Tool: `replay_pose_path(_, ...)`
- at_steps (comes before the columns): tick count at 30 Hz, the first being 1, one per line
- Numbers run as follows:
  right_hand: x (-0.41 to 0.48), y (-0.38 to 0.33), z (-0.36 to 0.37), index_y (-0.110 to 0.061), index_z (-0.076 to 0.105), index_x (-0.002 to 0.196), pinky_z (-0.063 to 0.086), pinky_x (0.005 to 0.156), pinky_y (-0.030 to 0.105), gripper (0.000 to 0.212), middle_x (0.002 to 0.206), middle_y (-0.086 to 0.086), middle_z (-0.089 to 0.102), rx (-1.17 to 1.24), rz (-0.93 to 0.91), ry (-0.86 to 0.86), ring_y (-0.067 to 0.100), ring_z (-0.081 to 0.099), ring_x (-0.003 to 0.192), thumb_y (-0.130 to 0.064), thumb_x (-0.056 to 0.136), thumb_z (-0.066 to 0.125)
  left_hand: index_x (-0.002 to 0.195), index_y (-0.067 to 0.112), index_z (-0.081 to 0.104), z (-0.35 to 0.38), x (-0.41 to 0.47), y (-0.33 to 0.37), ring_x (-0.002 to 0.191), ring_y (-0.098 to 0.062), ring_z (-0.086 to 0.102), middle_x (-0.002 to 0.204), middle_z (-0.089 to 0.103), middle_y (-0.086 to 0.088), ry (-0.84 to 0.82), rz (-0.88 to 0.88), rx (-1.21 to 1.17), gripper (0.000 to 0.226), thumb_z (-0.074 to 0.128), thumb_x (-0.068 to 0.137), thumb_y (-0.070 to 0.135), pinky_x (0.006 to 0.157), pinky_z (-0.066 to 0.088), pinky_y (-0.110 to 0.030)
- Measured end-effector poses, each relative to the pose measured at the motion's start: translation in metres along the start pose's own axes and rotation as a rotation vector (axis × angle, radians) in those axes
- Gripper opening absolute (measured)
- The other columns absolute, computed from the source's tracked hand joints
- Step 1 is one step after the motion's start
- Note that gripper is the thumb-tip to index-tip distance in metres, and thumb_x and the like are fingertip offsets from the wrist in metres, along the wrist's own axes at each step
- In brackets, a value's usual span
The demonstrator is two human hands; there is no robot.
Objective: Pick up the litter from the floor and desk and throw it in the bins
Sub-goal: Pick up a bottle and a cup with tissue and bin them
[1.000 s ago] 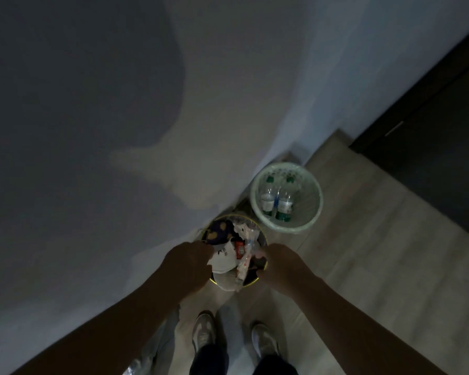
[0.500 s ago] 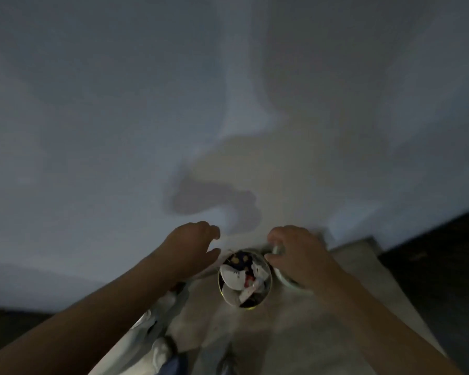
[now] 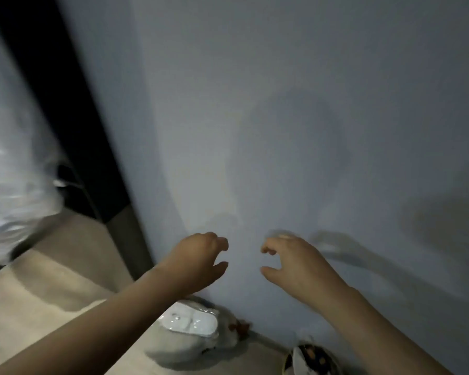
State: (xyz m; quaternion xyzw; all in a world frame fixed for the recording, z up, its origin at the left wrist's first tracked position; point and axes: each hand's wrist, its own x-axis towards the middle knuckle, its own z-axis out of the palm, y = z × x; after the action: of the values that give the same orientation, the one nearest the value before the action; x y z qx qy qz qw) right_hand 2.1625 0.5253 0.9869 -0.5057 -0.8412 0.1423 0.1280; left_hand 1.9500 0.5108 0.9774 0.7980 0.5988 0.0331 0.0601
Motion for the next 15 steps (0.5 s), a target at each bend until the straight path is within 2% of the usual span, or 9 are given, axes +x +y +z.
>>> replay_pose_path(7, 0.039, -0.181, 0.041, -0.026, 0.058, 0.121, 0.043, 0.083, 0.023, 0.037, 0.116, -0.006, 0.057, -0.046, -0.354, -0.075, 0.012, 0.055, 0.102, -0.037, 0.086, 0.061, 0.118, 0.021, 0.057, -0.047, -0.161, -0.107, 0.100, -0.022, 0.061, 0.116, 0.060, -0.001, 0.098, -0.345, 0.011, 0.032, 0.051, 0.092, 0.038, 0.084, 0.049, -0.032)
replay_pose_path(12, 0.025, -0.341, 0.091, -0.024, 0.060, 0.116, 0.046, 0.081, 0.028, 0.034, 0.108, -0.004, 0.058, -0.013, -0.588, -0.135, 0.014, 0.056, 0.098, -0.037, 0.085, 0.062, 0.123, 0.025, 0.055, -0.063, -0.321, -0.177, 0.106, -0.018, 0.059, 0.121, 0.059, 0.003, 0.163, -0.564, 0.043, 0.035, 0.052, 0.092, 0.040, 0.090, 0.049, -0.033)
replay_pose_path(15, 0.009, -0.428, 0.125, -0.025, 0.062, 0.110, 0.044, 0.078, 0.026, 0.030, 0.100, -0.007, 0.056, 0.017, -0.698, -0.155, 0.012, 0.056, 0.097, -0.034, 0.082, 0.064, 0.126, 0.026, 0.053, -0.067, -0.411, -0.209, 0.107, -0.016, 0.058, 0.123, 0.058, 0.005, 0.195, -0.710, 0.016, 0.037, 0.052, 0.092, 0.040, 0.091, 0.049, -0.032)
